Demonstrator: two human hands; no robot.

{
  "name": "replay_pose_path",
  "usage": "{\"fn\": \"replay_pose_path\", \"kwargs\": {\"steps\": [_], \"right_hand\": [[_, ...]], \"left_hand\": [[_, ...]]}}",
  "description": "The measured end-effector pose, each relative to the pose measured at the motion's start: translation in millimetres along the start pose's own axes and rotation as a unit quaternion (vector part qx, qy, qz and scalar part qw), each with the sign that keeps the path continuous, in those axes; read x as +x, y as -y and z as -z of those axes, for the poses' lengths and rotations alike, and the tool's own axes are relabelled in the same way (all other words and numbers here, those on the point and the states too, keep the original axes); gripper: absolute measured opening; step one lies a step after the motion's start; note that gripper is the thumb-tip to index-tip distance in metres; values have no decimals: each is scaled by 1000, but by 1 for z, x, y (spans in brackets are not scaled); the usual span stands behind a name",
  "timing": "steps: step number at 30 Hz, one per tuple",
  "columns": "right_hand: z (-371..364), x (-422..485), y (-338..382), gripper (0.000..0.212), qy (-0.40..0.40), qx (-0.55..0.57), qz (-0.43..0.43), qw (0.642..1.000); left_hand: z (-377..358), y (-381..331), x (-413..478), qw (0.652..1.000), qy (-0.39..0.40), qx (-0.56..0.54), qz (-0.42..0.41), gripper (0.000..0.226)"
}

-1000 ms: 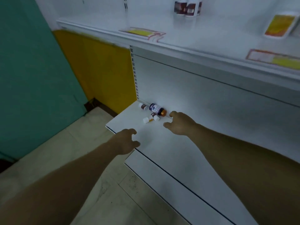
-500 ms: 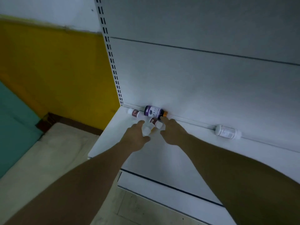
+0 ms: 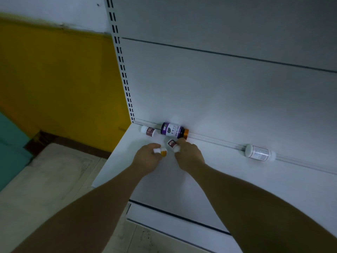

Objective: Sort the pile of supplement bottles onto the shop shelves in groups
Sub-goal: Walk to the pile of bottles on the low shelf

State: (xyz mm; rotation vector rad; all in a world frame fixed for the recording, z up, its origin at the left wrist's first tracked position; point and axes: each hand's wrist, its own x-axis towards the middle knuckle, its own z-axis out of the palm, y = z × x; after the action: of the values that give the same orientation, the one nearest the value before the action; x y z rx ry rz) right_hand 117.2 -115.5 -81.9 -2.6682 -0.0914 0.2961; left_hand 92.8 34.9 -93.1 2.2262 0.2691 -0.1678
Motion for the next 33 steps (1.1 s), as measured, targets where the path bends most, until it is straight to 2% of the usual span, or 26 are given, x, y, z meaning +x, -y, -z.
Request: {"fn": "replay_pose_path", "kwargs": {"steps": [3,5,7,9,13,15,20,23,27,33], "right_hand": [[14,-23,16,34,-18,128,-11,992],[34,-51,30,24,-54,261,-41,963],[61,-86,45,19,-84,403,-66,909],[89,-127,61,23,-99,500,-88,856],[141,-200,88,27,-124,635,-113,754],[161,-231,97,28,-108,681,-106,717],[205,-287,108,32,-94,704,-41,702],[235,-311,108,27,-102,714,4,693],[271,-342,98,24,-109,717,76,684],[326,-368,79,23,-137,722,163,659]], "left_hand": [[30,-13,-27,991,28,-109,65,40],[52,-25,-52,981,57,-162,86,34],[76,-46,-79,968,74,-226,83,20],[100,-71,-109,945,86,-304,83,15],[143,-124,-171,880,143,-449,59,34],[157,-147,-201,861,175,-477,30,45],[167,-195,-254,864,191,-464,-40,32],[166,-221,-278,865,184,-458,-88,17],[162,-258,-312,831,207,-498,-137,36],[146,-321,-342,805,193,-536,-168,31]]}}
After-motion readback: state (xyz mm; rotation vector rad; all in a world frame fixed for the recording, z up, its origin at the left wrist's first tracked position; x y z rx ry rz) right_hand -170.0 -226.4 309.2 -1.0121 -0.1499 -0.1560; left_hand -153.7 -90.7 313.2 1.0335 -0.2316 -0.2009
